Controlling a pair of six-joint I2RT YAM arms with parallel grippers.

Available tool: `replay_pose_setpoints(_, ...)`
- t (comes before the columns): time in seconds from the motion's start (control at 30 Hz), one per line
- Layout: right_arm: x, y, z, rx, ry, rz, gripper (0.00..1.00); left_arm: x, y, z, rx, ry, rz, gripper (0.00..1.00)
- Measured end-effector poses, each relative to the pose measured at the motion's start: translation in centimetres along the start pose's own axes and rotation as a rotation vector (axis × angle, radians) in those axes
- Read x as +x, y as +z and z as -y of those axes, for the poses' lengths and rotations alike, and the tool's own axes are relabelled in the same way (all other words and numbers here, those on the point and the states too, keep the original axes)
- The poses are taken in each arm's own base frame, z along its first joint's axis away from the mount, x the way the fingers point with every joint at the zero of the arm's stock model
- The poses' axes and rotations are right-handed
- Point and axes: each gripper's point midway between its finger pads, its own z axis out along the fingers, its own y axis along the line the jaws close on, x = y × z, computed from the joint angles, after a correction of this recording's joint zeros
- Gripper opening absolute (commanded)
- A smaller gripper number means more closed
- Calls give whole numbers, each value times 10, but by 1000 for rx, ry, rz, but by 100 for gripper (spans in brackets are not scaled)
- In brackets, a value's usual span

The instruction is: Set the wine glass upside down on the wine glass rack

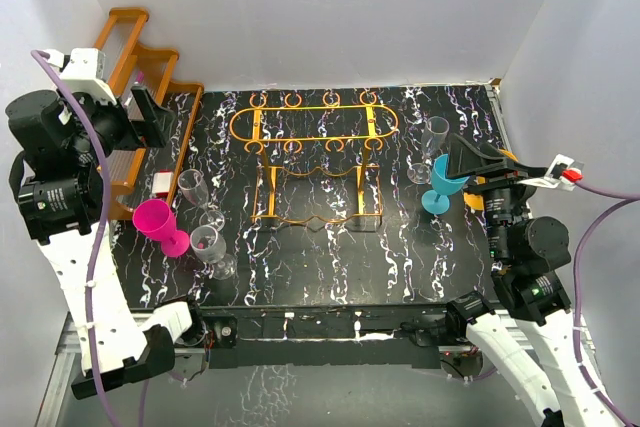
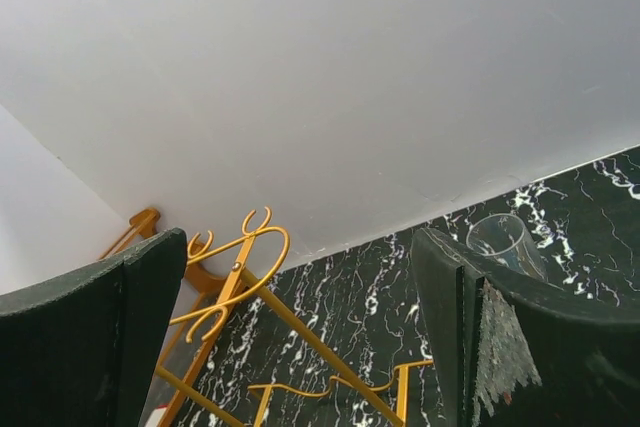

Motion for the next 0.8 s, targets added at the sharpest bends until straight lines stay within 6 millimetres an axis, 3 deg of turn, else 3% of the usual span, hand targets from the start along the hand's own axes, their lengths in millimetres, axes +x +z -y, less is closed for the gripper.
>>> replay_pose_setpoints(0.73, 17, 4, 8, 33, 10, -38, 99, 6, 6, 0, 26, 29, -10, 97)
replay_pose_setpoints(0.8, 21, 6, 10, 40, 9, -49, 99, 12, 7, -4, 21, 59, -48, 88)
